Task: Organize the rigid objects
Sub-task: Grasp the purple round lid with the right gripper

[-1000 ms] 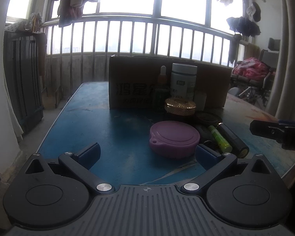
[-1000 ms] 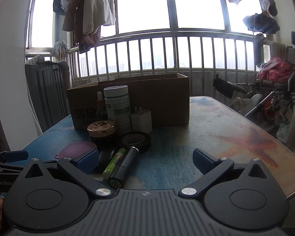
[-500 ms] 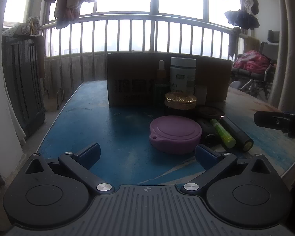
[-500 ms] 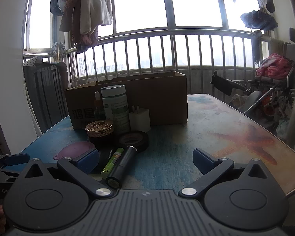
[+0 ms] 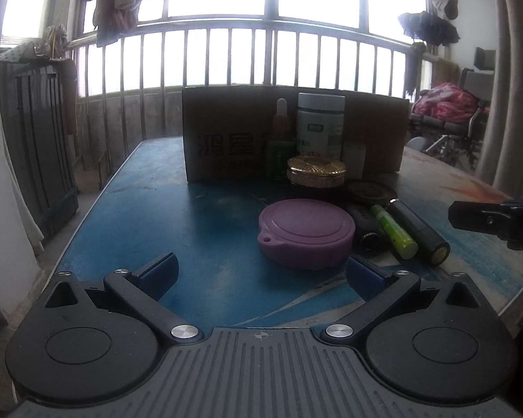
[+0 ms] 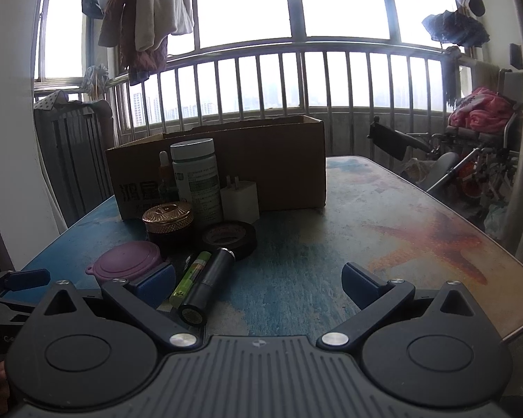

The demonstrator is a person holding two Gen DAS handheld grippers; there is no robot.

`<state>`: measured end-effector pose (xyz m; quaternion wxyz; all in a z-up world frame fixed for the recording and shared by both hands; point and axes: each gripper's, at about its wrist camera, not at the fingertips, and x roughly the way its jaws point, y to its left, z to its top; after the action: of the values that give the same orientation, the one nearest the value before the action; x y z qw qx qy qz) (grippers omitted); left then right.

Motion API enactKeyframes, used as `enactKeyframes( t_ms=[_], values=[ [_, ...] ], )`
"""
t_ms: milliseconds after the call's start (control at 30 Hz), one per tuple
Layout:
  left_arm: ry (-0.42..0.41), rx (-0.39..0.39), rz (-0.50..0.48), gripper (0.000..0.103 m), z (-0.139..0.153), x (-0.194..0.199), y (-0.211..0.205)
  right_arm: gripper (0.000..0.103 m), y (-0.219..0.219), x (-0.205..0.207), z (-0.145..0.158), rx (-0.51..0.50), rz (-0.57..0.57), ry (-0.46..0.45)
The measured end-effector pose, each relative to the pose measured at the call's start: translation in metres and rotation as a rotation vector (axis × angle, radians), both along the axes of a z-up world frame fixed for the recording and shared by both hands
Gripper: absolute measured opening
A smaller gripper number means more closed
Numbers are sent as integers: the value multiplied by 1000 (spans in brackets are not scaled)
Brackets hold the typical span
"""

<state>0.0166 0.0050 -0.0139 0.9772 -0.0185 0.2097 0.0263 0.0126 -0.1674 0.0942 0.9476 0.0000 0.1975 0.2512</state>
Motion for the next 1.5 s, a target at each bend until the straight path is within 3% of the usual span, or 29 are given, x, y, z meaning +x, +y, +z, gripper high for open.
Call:
enactKeyframes(
  t_ms=[133,233,400,600,700,867,1033,1267,1400,1500],
  values=[
    [-6,-45,-19,101,5,15,-2,103,1,4,3,42,28,12],
    [39,-79,-37,93,1,23,-3,103,4,7,4,57,41,20],
    [33,-95,-79,67,2,24,-10,100,12,6,6,60,105,14],
    [25,-85,-104,66,1,16,-7,98,17,-1,7,58,163,-2],
    [20,-81,-120,65,0,4,-6,91,18,-3,8,88,224,14],
    [12,-96,-154,65,0,-7,0,68,30,-8,6,84,337,41],
    [1,-98,-171,65,-2,-14,4,63,42,-20,5,61,424,30],
    [-14,-55,-222,65,-5,-24,2,63,62,-21,-2,10,511,105],
    [-23,6,-239,62,-7,-28,0,65,68,-27,-3,-45,527,78],
    [-28,6,-256,61,-8,-31,3,71,70,-23,-5,-43,532,119]
  ],
)
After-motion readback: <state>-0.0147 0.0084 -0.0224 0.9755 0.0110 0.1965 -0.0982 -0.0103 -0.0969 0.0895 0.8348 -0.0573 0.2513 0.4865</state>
